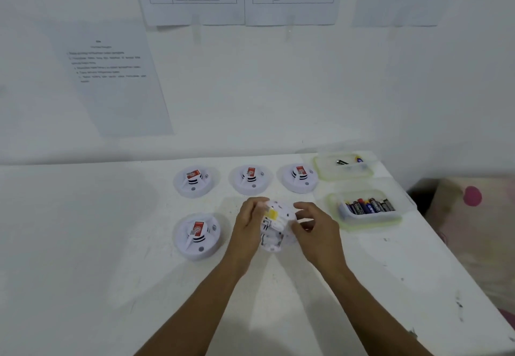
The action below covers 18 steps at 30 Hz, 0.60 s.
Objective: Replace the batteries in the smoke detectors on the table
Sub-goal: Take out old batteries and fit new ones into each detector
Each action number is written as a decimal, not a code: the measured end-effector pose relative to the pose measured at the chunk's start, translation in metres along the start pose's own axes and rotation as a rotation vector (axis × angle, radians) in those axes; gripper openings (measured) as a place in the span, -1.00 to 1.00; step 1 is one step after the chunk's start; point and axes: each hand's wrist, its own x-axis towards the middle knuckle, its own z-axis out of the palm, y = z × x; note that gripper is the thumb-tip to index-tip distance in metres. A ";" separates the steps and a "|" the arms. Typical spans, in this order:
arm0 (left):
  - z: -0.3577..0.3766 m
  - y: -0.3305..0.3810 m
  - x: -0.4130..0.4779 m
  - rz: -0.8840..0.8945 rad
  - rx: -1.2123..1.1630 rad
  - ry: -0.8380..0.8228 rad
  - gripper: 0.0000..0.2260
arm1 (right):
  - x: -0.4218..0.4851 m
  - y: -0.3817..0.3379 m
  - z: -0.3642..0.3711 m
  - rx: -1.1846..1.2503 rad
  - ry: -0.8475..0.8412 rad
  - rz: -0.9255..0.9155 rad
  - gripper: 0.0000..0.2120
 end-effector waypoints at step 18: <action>0.071 0.032 0.035 -0.513 -1.038 -0.220 -0.50 | 0.122 0.007 -0.103 -0.221 0.078 -0.321 -0.88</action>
